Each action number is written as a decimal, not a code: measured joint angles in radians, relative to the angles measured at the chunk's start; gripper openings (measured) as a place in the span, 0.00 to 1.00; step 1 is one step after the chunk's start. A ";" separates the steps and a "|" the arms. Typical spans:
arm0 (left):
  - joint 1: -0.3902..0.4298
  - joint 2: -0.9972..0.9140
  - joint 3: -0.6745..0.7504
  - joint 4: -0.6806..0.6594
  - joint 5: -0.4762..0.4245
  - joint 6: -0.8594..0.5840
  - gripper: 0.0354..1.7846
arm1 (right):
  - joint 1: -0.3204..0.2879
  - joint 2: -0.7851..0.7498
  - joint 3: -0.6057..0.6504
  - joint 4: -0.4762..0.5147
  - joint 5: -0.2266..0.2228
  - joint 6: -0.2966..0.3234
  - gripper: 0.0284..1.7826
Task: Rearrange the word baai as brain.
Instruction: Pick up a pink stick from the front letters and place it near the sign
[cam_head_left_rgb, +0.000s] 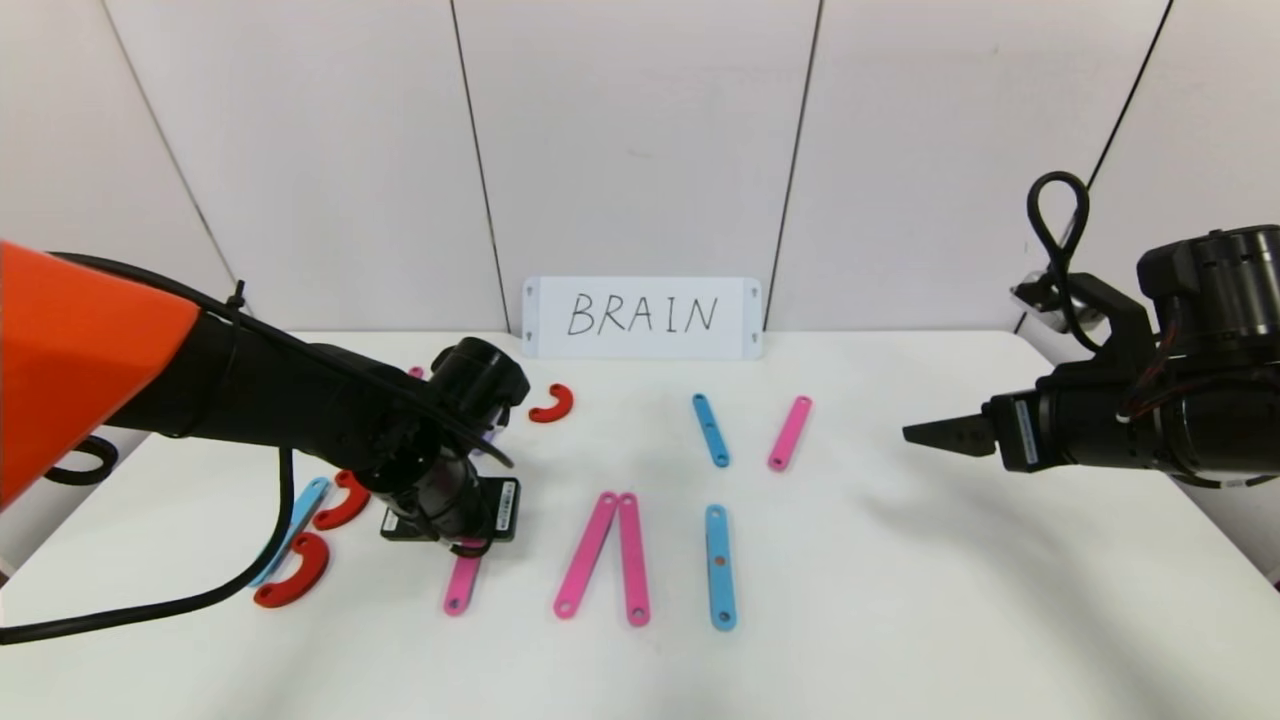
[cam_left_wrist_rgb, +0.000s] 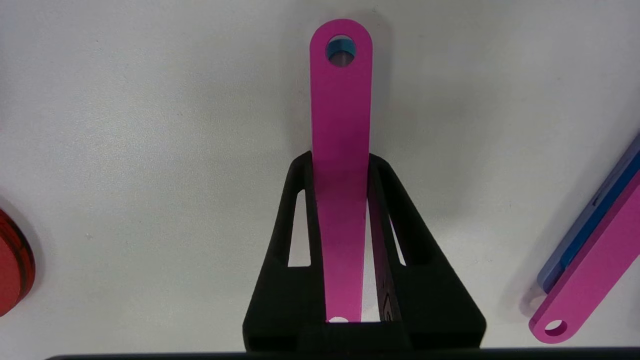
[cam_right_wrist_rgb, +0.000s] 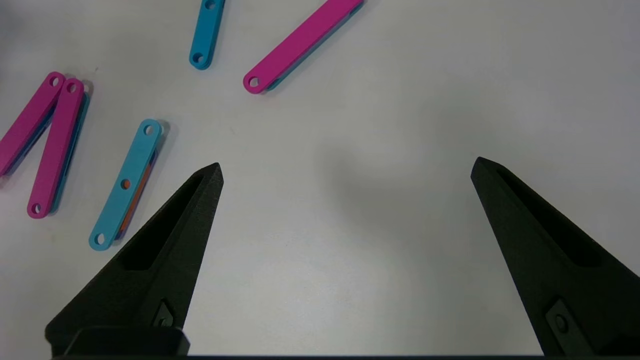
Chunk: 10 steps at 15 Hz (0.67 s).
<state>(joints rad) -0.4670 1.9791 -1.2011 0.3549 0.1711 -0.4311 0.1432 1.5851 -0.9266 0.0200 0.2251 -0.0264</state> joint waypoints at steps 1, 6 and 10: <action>-0.002 -0.003 0.000 0.000 0.000 0.000 0.15 | 0.000 -0.001 0.001 0.000 0.000 0.000 0.97; -0.013 -0.021 -0.085 0.011 -0.002 0.021 0.15 | 0.000 -0.003 0.001 0.000 0.000 0.001 0.97; -0.024 0.006 -0.292 0.107 -0.002 0.040 0.15 | -0.001 -0.015 0.003 0.001 0.000 0.002 0.97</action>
<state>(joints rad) -0.4915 1.9849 -1.4932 0.4623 0.1687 -0.3911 0.1419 1.5702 -0.9232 0.0206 0.2255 -0.0240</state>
